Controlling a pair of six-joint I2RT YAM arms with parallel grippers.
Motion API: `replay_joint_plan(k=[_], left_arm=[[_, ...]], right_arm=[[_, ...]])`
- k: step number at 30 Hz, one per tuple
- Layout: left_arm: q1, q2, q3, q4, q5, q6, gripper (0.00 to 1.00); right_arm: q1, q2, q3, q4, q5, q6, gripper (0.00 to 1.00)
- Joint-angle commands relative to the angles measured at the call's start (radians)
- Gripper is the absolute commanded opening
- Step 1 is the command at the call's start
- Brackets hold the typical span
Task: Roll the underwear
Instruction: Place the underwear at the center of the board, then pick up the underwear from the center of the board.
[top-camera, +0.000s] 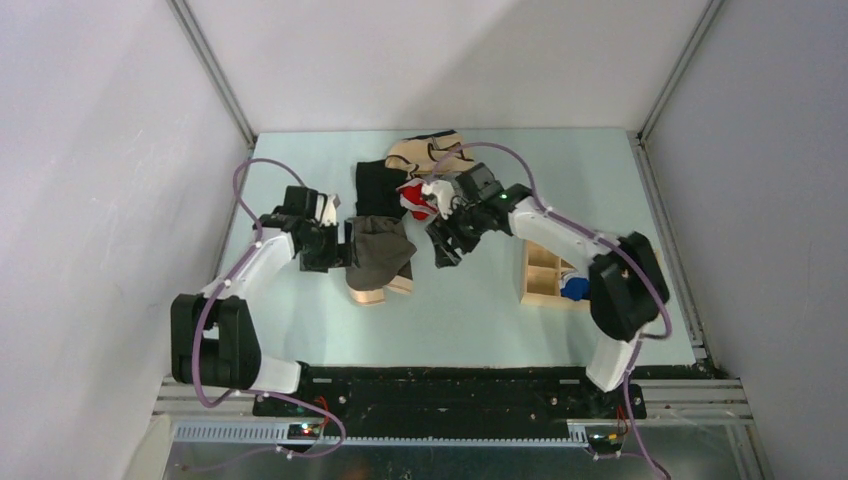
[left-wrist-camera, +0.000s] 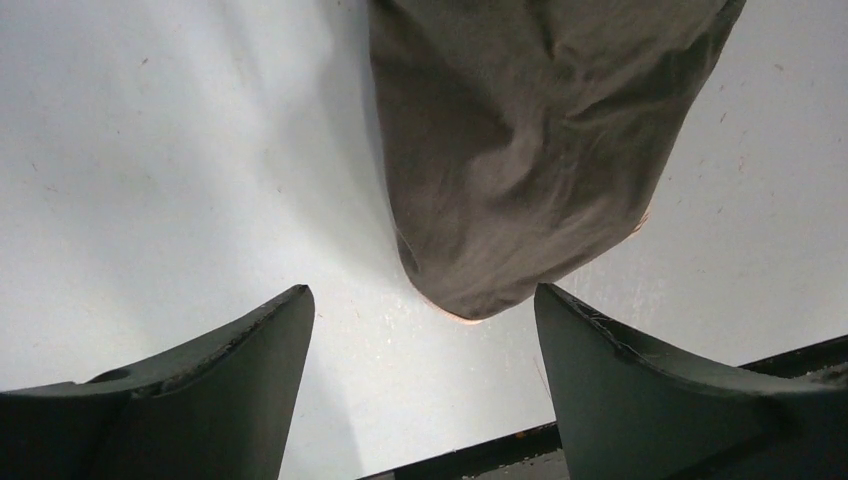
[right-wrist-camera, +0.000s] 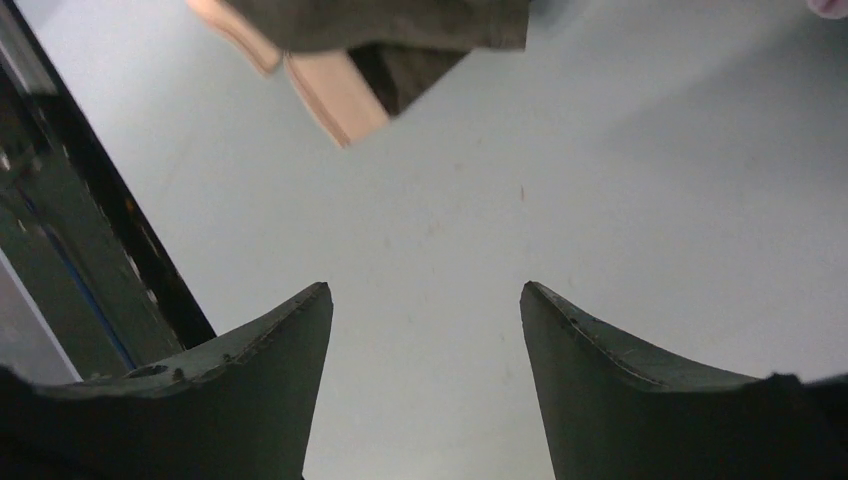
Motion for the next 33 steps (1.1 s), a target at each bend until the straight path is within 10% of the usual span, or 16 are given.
replay_joint_plan(k=[1, 33], left_arm=[[0.000, -0.034, -0.002, 0.043, -0.015, -0.036, 0.88], [0.132, -0.061, 0.093, 0.032, -0.083, -0.073, 0.85]], right_arm=[[0.034, 0.143, 0.117, 0.100, -0.022, 0.266, 0.73], [0.240, 0.448, 0.241, 0.173, 0.186, 0.057, 0.70]])
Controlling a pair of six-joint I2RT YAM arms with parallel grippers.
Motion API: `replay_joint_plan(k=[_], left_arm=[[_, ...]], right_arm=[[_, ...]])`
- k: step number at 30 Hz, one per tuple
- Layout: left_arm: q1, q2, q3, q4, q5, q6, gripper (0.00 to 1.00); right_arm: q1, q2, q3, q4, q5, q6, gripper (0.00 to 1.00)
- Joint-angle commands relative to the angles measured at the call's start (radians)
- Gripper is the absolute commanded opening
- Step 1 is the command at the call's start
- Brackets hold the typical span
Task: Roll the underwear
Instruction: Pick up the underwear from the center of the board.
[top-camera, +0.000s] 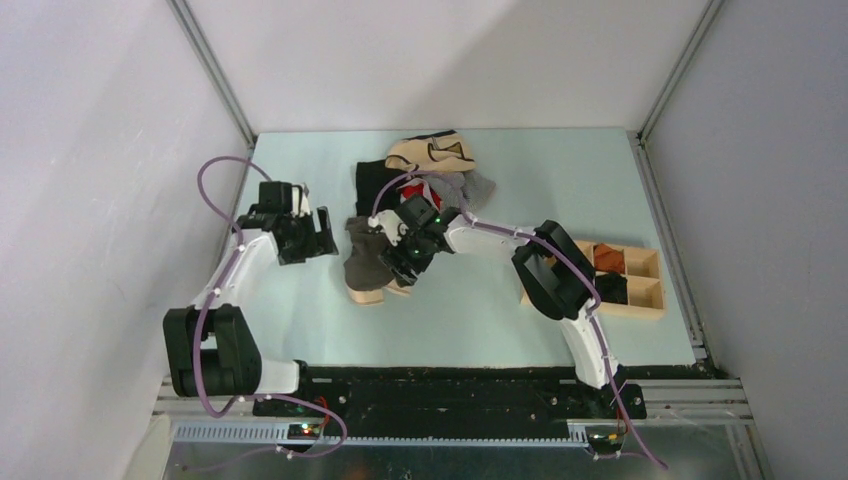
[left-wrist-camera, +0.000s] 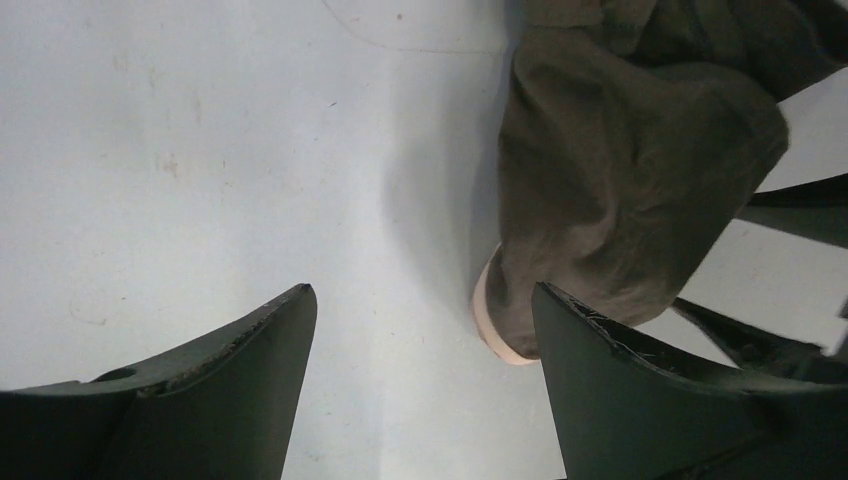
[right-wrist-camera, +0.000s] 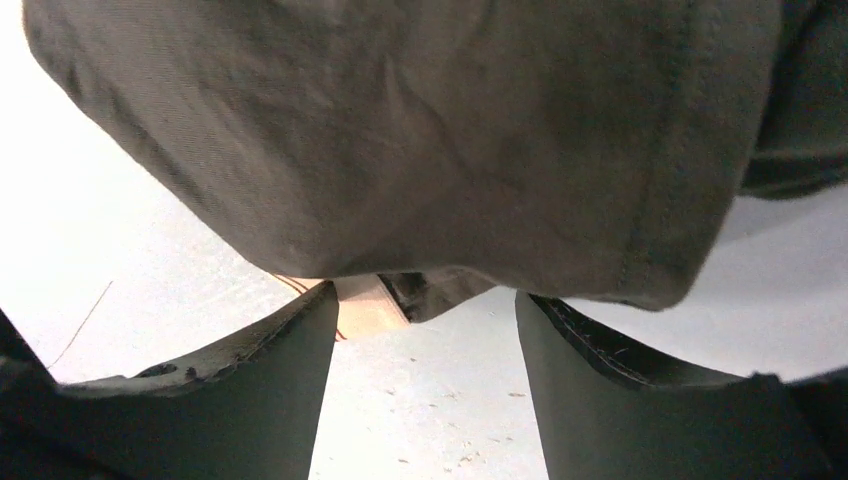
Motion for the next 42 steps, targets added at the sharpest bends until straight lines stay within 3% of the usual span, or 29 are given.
replay_joint_plan(k=[1, 7, 9, 12, 16, 20, 25, 32, 38, 42], left_arm=[[0.003, -0.011, 0.092, -0.016, 0.016, -0.023, 0.85], [0.004, -0.018, 0.148, -0.025, 0.007, -0.016, 0.84], [0.003, -0.025, 0.147, -0.023, 0.007, -0.015, 0.84], [0.003, -0.033, 0.142, -0.021, 0.006, -0.010, 0.84], [0.003, -0.044, 0.132, -0.015, 0.015, -0.001, 0.83], [0.003, -0.057, 0.124, 0.005, 0.050, 0.029, 0.82], [0.018, -0.056, 0.151, 0.001, 0.084, 0.035, 0.82], [0.032, -0.049, 0.242, -0.007, 0.172, 0.048, 0.82], [0.033, -0.134, 0.275, 0.094, 0.352, 0.054, 0.83], [0.033, -0.200, 0.229, 0.182, 0.441, 0.039, 0.83]], right_arm=[[0.031, 0.014, -0.019, 0.024, 0.060, -0.064, 0.70], [0.050, 0.012, -0.100, 0.022, 0.136, -0.136, 0.58], [0.049, 0.003, -0.130, 0.022, 0.167, -0.144, 0.48], [0.046, -0.029, -0.155, 0.026, 0.212, -0.161, 0.24], [0.026, -0.113, -0.167, 0.020, 0.267, -0.231, 0.00], [0.015, -0.243, -0.155, -0.021, 0.276, -0.419, 0.00], [0.000, -0.446, -0.138, -0.126, 0.225, -0.814, 0.00], [-0.020, -0.668, -0.204, -0.094, 0.221, -1.247, 0.00], [-0.006, -0.783, -0.225, -0.047, 0.151, -1.447, 0.00], [0.031, -0.812, -0.267, -0.053, 0.063, -1.461, 0.00]])
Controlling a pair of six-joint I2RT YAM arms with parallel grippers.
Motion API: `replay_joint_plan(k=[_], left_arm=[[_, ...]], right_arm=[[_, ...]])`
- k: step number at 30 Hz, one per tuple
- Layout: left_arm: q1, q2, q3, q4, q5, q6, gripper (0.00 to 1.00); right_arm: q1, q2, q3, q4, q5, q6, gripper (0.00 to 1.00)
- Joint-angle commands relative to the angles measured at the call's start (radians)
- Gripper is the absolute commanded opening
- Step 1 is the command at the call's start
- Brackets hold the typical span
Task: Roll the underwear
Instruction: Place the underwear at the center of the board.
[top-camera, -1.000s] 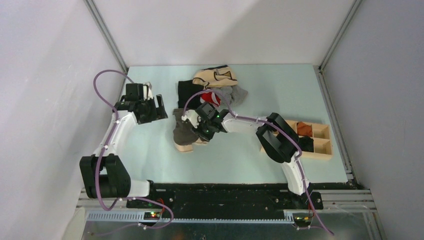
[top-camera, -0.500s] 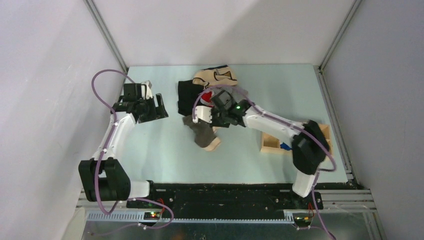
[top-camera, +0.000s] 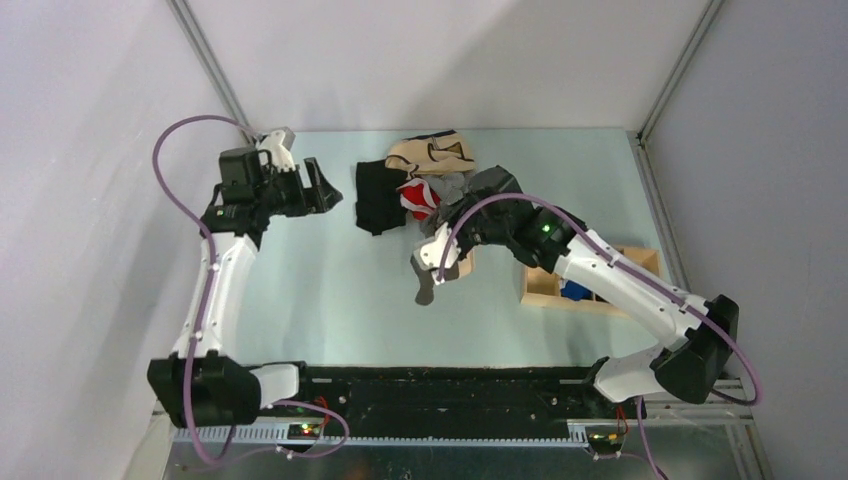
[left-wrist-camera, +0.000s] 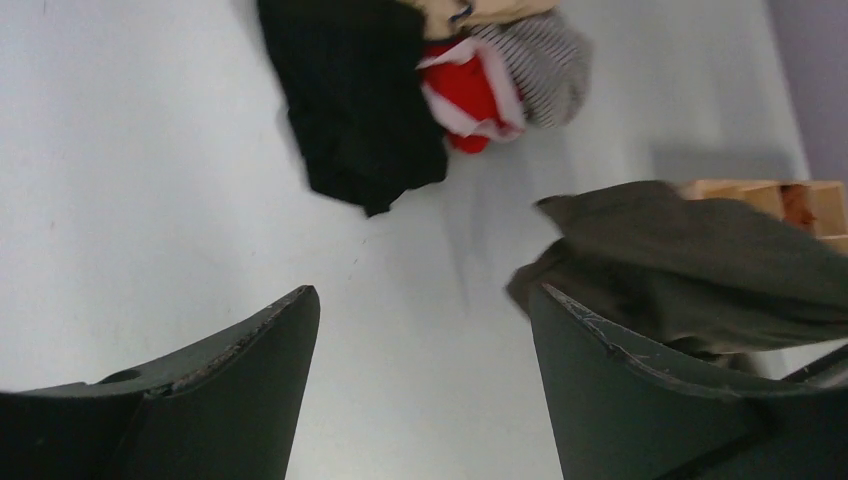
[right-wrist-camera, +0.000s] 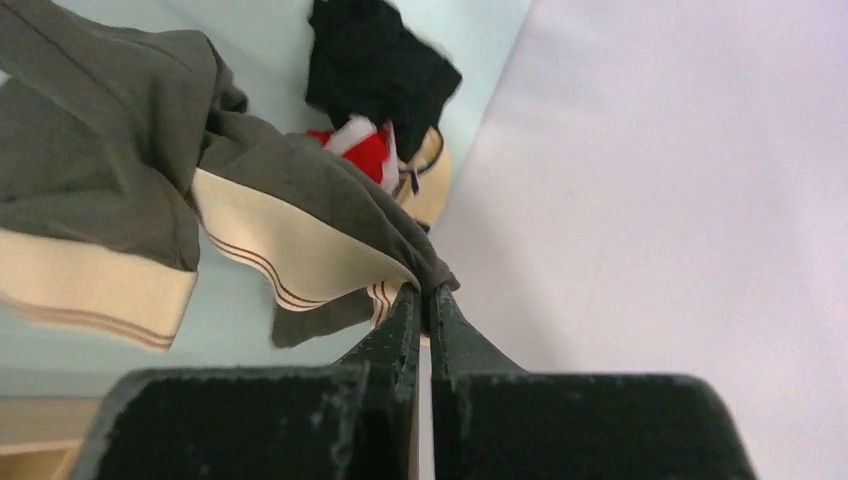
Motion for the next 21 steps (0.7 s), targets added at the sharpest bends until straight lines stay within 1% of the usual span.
replay_joint_plan(k=[1, 3, 5, 6, 7, 8, 9, 10, 11, 12, 13, 14, 15, 16, 17, 18, 19, 20, 21], left_arm=[[0.006, -0.095, -0.014, 0.117, 0.161, 0.005, 0.83], [0.004, -0.095, -0.029, 0.113, 0.186, -0.007, 0.83], [0.000, -0.098, -0.067, 0.134, 0.204, -0.032, 0.83], [-0.002, -0.099, -0.097, 0.147, 0.210, -0.051, 0.83], [-0.004, -0.099, -0.113, 0.173, 0.213, -0.059, 0.83], [-0.007, -0.097, -0.138, 0.184, 0.214, -0.072, 0.83], [-0.009, -0.089, -0.145, 0.194, 0.212, -0.076, 0.83], [-0.014, -0.084, -0.151, 0.196, 0.206, -0.081, 0.83], [-0.020, -0.073, -0.152, 0.194, 0.197, -0.082, 0.83], [-0.023, -0.069, -0.152, 0.194, 0.193, -0.083, 0.83], [-0.028, -0.061, -0.152, 0.195, 0.186, -0.081, 0.82], [-0.029, -0.057, -0.153, 0.199, 0.184, -0.079, 0.82], [-0.030, -0.047, -0.152, 0.203, 0.185, -0.076, 0.82], [-0.030, -0.033, -0.149, 0.210, 0.186, -0.075, 0.82], [-0.032, -0.021, -0.145, 0.211, 0.193, -0.070, 0.82], [-0.033, 0.008, -0.135, 0.211, 0.199, -0.068, 0.82], [-0.038, 0.026, -0.116, 0.209, 0.214, -0.058, 0.82], [-0.042, 0.066, -0.104, 0.201, 0.220, -0.051, 0.80], [-0.046, 0.087, -0.071, 0.191, 0.224, -0.027, 0.80]], right_arm=[[0.038, -0.048, -0.062, 0.026, -0.126, -0.105, 0.00], [0.034, -0.028, -0.097, 0.052, -0.199, -0.088, 0.00], [0.023, 0.022, -0.105, 0.111, -0.308, -0.058, 0.00], [0.020, 0.041, -0.108, 0.141, -0.328, -0.043, 0.00], [0.018, 0.087, -0.119, 0.218, -0.339, -0.010, 0.12], [0.019, 0.110, -0.126, 0.259, -0.323, -0.003, 0.28], [0.027, 0.157, -0.142, 0.362, -0.260, 0.013, 0.34], [0.031, 0.177, -0.157, 0.421, -0.220, 0.030, 0.45], [0.041, 0.202, -0.159, 0.511, -0.147, 0.093, 0.50], [0.040, 0.205, -0.161, 0.554, -0.120, 0.138, 0.61], [0.036, 0.197, -0.162, 0.605, -0.070, 0.243, 0.66], [0.023, 0.174, -0.162, 0.617, -0.050, 0.378, 0.75], [0.011, 0.157, -0.164, 0.605, -0.033, 0.442, 0.80], [-0.018, 0.118, -0.173, 0.592, -0.033, 0.582, 0.89], [-0.034, 0.102, -0.179, 0.573, -0.020, 0.667, 0.92], [-0.056, 0.079, -0.177, 0.552, 0.010, 0.864, 0.94], [-0.070, 0.072, -0.169, 0.478, 0.071, 0.969, 0.95], [-0.115, 0.060, -0.144, 0.417, 0.076, 1.187, 0.93], [-0.144, 0.054, -0.138, 0.310, 0.054, 1.290, 0.92]])
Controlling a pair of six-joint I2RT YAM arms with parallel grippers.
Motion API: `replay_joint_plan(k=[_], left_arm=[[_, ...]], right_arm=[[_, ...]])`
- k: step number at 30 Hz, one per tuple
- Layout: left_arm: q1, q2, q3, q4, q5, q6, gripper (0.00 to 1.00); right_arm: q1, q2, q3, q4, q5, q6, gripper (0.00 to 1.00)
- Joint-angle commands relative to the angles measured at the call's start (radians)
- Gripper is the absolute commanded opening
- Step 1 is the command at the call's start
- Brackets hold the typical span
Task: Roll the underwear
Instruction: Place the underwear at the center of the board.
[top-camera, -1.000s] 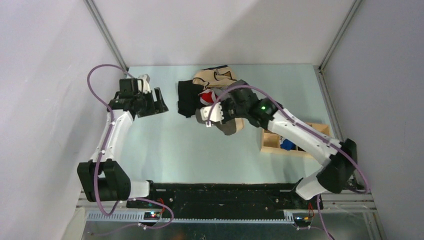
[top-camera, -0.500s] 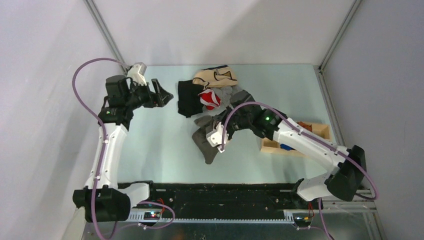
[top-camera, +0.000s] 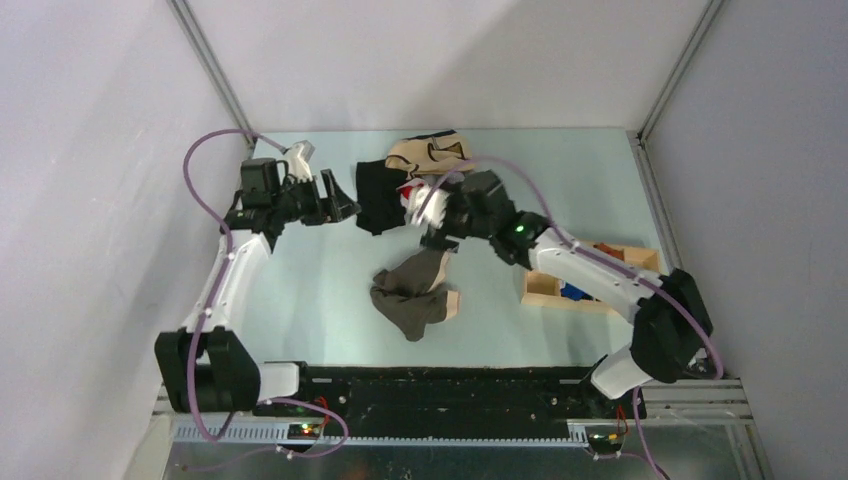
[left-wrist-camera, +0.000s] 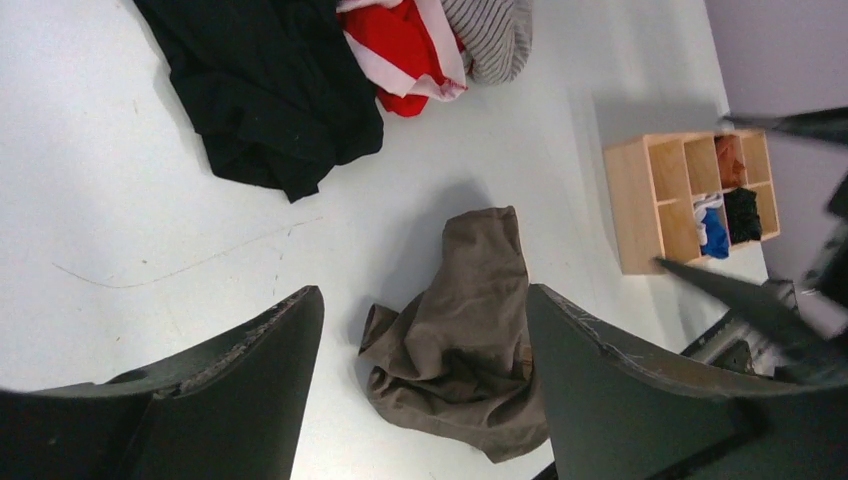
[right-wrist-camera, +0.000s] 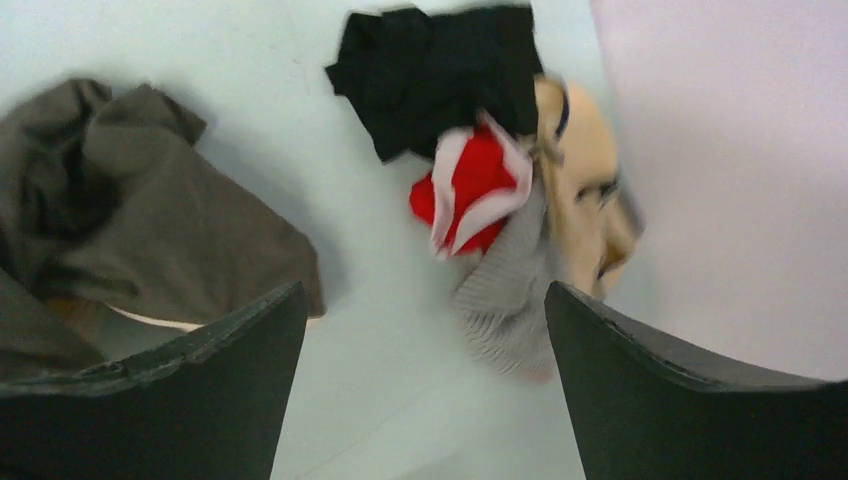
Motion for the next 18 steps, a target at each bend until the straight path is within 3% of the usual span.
replay_joint_plan(k=[1, 3, 5, 10, 18], left_arm=[[-0.036, 0.133, 0.103, -0.001, 0.046, 0.049, 0.79], [-0.073, 0.207, 0.158, -0.029, 0.032, 0.075, 0.78], [-0.108, 0.279, 0.215, -0.053, 0.022, 0.091, 0.78], [-0.232, 0.466, 0.436, -0.182, 0.030, 0.222, 0.79], [-0.417, 0.818, 0.769, -0.354, -0.014, 0.448, 0.73]], right_arm=[[-0.162, -0.111, 0.041, -0.203, 0.050, 0.849, 0.90], [-0.244, -0.143, -0.035, -0.252, 0.017, 1.089, 0.83], [-0.304, -0.164, -0.125, -0.253, -0.054, 1.223, 0.79], [-0.347, -0.225, -0.297, -0.218, -0.133, 1.279, 0.79], [-0.441, -0.295, -0.356, -0.217, -0.151, 1.280, 0.79]])
